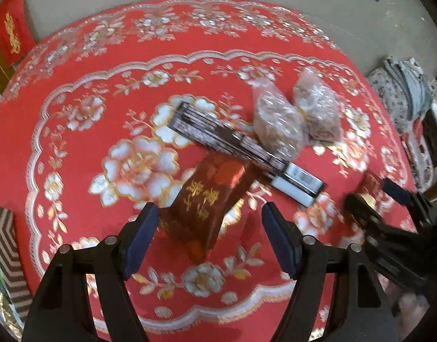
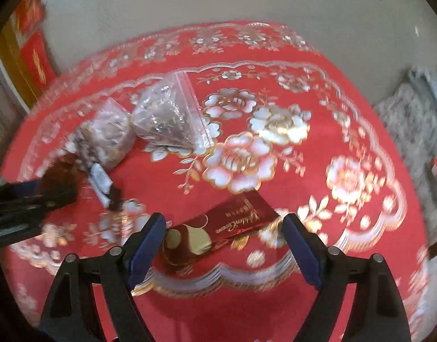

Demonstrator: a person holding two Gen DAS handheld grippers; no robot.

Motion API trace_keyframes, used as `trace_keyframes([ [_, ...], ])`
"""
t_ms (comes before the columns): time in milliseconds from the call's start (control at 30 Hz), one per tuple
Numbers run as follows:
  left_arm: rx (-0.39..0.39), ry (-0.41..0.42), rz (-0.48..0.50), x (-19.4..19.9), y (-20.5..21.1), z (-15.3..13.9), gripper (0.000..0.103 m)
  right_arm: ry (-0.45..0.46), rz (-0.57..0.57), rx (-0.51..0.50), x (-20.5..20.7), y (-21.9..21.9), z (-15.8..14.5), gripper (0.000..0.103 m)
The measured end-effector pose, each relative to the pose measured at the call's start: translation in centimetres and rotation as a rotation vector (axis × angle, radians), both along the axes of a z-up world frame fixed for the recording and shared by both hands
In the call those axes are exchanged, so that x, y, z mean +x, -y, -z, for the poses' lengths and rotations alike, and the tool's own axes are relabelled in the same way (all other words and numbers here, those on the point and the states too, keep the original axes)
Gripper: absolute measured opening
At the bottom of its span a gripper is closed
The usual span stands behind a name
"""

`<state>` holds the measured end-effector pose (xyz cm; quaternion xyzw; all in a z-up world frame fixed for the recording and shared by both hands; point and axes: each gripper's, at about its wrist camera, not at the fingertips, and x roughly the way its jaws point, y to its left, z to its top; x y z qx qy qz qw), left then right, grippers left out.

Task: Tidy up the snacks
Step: 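Grasp the red candy packet with the left tool while the right tool grasps the red wafer bar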

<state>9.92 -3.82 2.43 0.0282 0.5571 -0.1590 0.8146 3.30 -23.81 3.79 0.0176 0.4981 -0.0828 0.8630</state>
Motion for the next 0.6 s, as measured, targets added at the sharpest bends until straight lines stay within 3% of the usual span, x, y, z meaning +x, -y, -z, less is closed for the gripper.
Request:
trace_keyframes([
  [200, -0.046, 0.005, -0.008, -0.9, 0.0, -1.5, 0.074, -0.006, -0.009, -0.117, -0.7, 0.4, -0.2, 0.085],
  [333, -0.002, 0.043, -0.037, -0.5, 0.1, -1.8, 0.074, 0.027, -0.003, 0.05, -2.0, 2.1, -1.1, 0.086],
  [600, 0.047, 0.043, 0.048, 0.0, 0.7, -0.8, 0.074, 0.031, 0.045, 0.141, -2.4, 2.8, -0.9, 0.086],
])
